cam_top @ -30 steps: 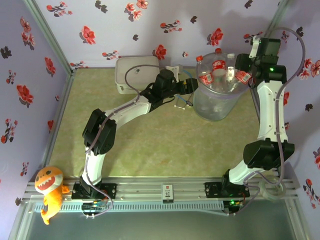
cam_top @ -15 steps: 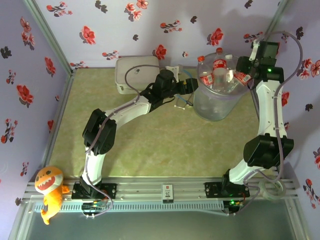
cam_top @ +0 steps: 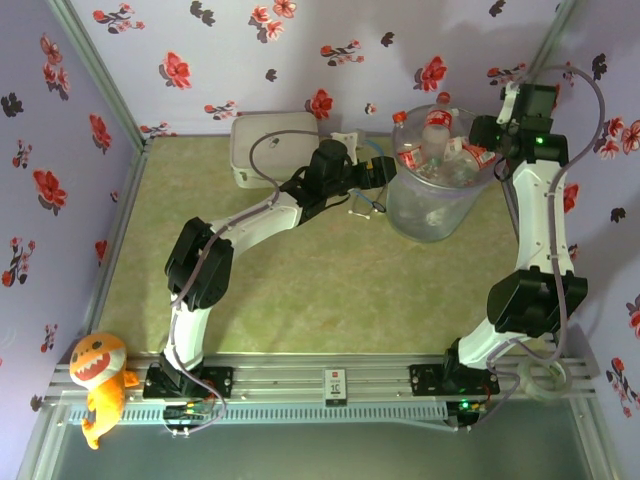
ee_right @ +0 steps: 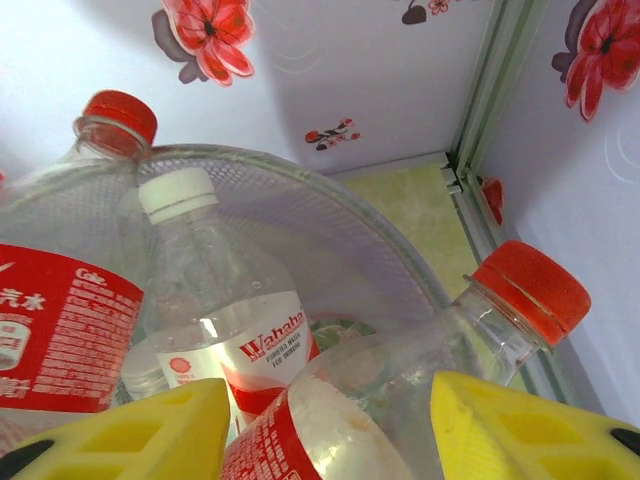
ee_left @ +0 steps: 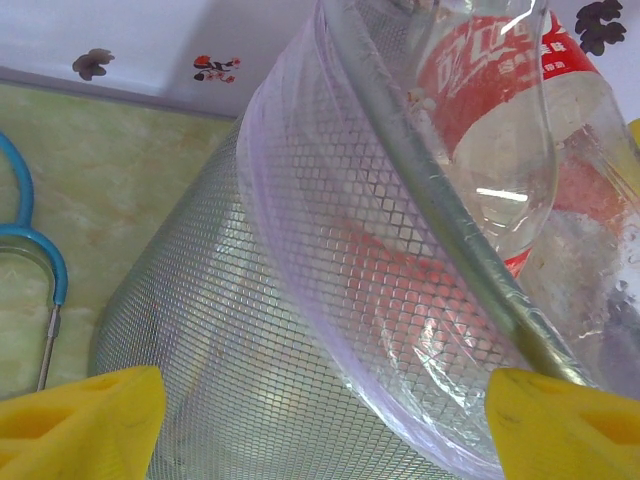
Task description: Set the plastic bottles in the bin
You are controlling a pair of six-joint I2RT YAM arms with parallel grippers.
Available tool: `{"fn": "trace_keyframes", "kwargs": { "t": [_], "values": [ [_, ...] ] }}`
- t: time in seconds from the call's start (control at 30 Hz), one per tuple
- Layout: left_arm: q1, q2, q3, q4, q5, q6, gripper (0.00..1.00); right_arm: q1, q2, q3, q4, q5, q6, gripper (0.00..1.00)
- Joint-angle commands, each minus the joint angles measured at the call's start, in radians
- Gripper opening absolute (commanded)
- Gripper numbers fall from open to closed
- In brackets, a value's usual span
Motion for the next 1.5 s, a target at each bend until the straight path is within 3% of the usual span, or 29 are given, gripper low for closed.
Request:
{"fn": "trace_keyframes", "kwargs": {
  "t": [0.0, 0.17, 0.27, 0.4, 0.57, 0.77, 0.93, 1.23, 1.47],
  "values": [
    [0.005, -0.019, -0.007, 0.019, -0.008, -0.006, 0.84, -0.003, -0.055, 0.051, -0.021, -0.032, 0.012, 0.57],
    [0.004, -0.021, -0.005, 0.019, -0.008, -0.007, 0.84, 0.025, -0.090, 0.050, -0.028, -0.084, 0.032, 0.55],
    [0.004, -0.020, -0.003, 0.023, -0.008, -0.007, 0.84, 0.112, -0.093, 0.036, -0.045, -0.098, 0.022, 0.52],
    [0.005, -0.021, -0.005, 0.019, -0.008, -0.008, 0.84, 0.222, -0.076, 0.004, -0.065, -0.055, 0.008, 0.51],
    [0.005, -0.022, -0.008, 0.019, -0.008, -0.008, 0.84, 0.283, -0.038, -0.047, -0.083, -0.001, -0.010, 0.51],
    [0.005, -0.024, -0.013, 0.020, -0.008, -0.009, 0.84, 0.285, -0.072, -0.178, -0.062, 0.106, -0.064, 0.51],
    [0.005, -0.023, -0.013, 0.024, -0.008, -0.013, 0.84, 0.282, -0.083, -0.224, -0.033, 0.072, -0.062, 0.51],
    [0.004, -0.025, -0.015, 0.027, -0.009, -0.013, 0.84, 0.282, -0.080, -0.064, -0.060, -0.037, -0.052, 0.59],
    [0.005, -0.030, -0.023, 0.029, -0.008, -0.009, 0.84, 0.246, -0.090, 0.046, -0.110, -0.001, -0.051, 0.59]
  ]
}}
